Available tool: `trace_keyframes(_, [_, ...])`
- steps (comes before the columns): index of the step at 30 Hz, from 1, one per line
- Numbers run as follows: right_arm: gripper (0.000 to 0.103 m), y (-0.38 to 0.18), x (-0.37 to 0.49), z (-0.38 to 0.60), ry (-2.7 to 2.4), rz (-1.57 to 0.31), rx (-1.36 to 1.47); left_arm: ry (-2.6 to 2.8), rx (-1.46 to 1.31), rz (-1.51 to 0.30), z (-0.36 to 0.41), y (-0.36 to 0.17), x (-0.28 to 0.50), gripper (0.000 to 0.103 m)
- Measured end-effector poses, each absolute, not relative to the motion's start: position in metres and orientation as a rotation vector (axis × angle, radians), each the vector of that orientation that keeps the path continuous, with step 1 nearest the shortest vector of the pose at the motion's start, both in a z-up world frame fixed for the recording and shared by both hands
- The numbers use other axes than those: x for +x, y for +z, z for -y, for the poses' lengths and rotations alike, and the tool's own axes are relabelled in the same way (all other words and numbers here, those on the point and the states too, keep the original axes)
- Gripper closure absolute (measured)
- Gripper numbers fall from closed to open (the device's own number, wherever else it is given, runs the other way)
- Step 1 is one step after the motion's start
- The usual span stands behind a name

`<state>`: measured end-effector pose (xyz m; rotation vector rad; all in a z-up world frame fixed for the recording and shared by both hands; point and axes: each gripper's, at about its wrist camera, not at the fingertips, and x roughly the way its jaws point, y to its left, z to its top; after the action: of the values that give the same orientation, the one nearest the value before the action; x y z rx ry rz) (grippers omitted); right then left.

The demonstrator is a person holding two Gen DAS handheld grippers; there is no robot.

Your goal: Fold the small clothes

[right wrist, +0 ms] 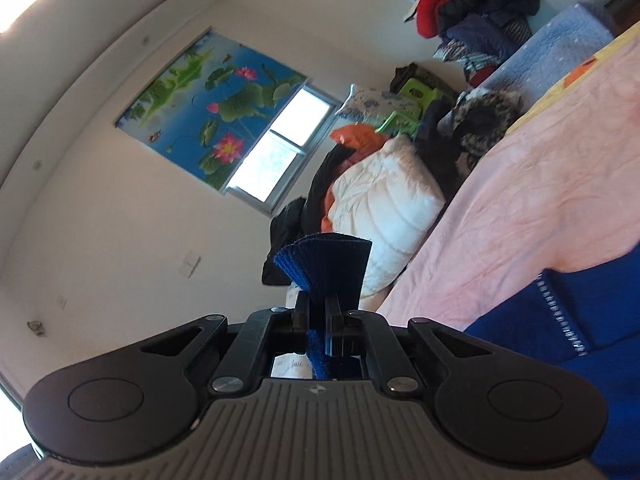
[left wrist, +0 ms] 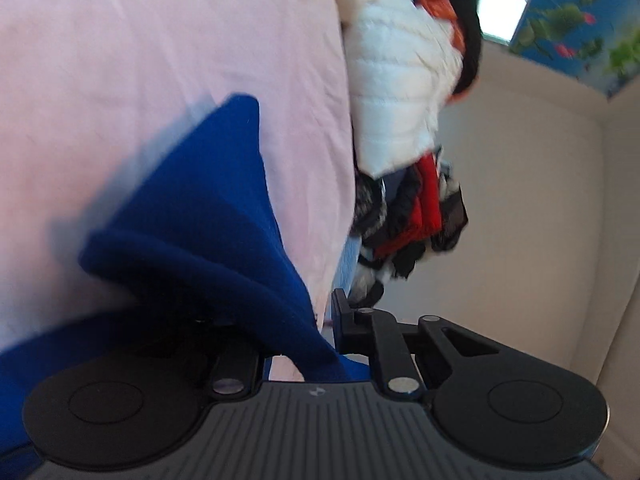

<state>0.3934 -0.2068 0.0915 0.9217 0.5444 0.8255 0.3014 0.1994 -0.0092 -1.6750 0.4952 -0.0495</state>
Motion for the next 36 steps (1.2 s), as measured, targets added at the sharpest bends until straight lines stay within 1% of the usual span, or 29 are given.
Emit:
trace_keyframes(2, [0.094, 0.083, 0.381, 0.25, 0.747, -0.513, 0.942, -0.117, -1.581, -0.552, -0.167, -0.001, 0.315, 0.09])
trace_keyframes(4, [0.094, 0.068, 0.366, 0.295, 0.651, -0.497, 0.973, -0.129, -1.46, -0.653, -0.132, 0.0, 0.326, 0.09])
trace_keyframes(8, [0.093, 0.018, 0.336, 0.365, 0.45, -0.519, 1.048, -0.13, -1.355, -0.853, -0.077, -0.024, 0.334, 0.09])
trace_keyframes(10, [0.093, -0.005, 0.326, 0.383, 0.382, -0.543, 1.071, -0.127, -1.333, -0.884, -0.064, -0.034, 0.332, 0.09])
trace_keyframes(13, [0.093, -0.029, 0.316, 0.393, 0.345, -0.558, 1.103, -0.131, -1.311, -0.864, -0.061, -0.036, 0.326, 0.092])
trace_keyframes(18, [0.093, -0.05, 0.317, 0.392, 0.366, -0.584, 1.136, -0.12, -1.285, -0.855, -0.065, -0.032, 0.33, 0.092])
trace_keyframes(19, [0.092, -0.053, 0.317, 0.393, 0.369, -0.588, 1.15, -0.116, -1.281, -0.857, -0.065, -0.033, 0.33, 0.092])
trace_keyframes(20, [0.087, -0.056, 0.317, 0.395, 0.372, -0.593, 1.168, -0.113, -1.276, -0.858, -0.066, -0.033, 0.328, 0.092])
trace_keyframes(22, [0.085, -0.061, 0.318, 0.4, 0.369, -0.604, 1.196, -0.115, -1.27, -0.857, -0.064, -0.034, 0.326, 0.092])
trace_keyframes(24, [0.08, -0.063, 0.319, 0.405, 0.355, -0.603, 1.212, -0.114, -1.264, -0.858, -0.063, -0.033, 0.328, 0.092])
trace_keyframes(26, [0.071, -0.063, 0.32, 0.413, 0.343, -0.593, 1.231, -0.116, -1.261, -0.863, -0.064, -0.033, 0.327, 0.092])
trace_keyframes(28, [0.07, -0.063, 0.32, 0.421, 0.331, -0.586, 1.249, -0.12, -1.259, -0.867, -0.065, -0.033, 0.326, 0.092])
trace_keyframes(32, [0.062, -0.066, 0.327, 0.433, 0.323, -0.61, 1.274, -0.123, -1.261, -0.87, -0.065, -0.034, 0.329, 0.092])
trace_keyframes(35, [0.059, -0.071, 0.34, 0.433, 0.351, -0.683, 1.274, -0.12, -1.256, -0.873, -0.064, -0.034, 0.331, 0.092])
trace_keyframes(36, [0.059, -0.071, 0.345, 0.432, 0.354, -0.714, 1.257, -0.119, -1.254, -0.873, -0.063, -0.034, 0.331, 0.092])
